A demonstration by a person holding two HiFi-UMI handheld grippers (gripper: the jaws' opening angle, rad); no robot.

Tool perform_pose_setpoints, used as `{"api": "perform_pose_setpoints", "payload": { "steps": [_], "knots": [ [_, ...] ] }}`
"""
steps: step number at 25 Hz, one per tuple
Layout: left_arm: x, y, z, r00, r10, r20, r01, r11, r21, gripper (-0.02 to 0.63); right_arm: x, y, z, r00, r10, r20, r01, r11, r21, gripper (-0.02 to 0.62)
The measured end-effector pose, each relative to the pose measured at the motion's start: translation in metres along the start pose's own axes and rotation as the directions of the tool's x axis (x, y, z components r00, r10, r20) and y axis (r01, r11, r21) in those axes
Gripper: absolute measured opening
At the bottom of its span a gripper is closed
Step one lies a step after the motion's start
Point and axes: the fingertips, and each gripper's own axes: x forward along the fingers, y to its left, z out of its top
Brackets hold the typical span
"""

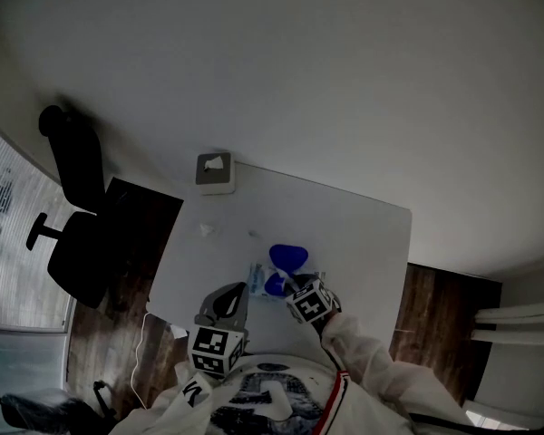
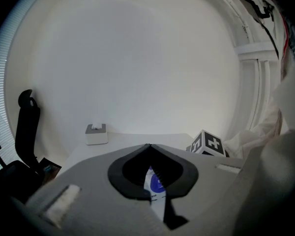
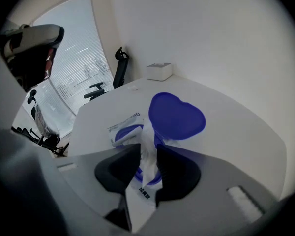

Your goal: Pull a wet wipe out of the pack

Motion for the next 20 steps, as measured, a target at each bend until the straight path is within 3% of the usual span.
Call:
{"api": "perform_pose_setpoints", "payload": {
  "steps": [11, 20],
  "knots": [
    [-0.004, 0.004, -0.005, 1.000, -0.007, 0.000, 0.007, 1.000, -0.016, 0.005, -0.001, -0.004, -0.009, 0.998, -0.058, -0.003, 0.058, 0.998, 0.017, 0.026],
    [-0.010, 0.010, -0.011, 1.000, 0.002, 0.000, -0.002, 1.000, -0.029, 0.005, -0.006, -0.001, -0.007, 0.996, -0.080, 0.025, 0.079, 0.996, 0.041, 0.015]
  ]
}}
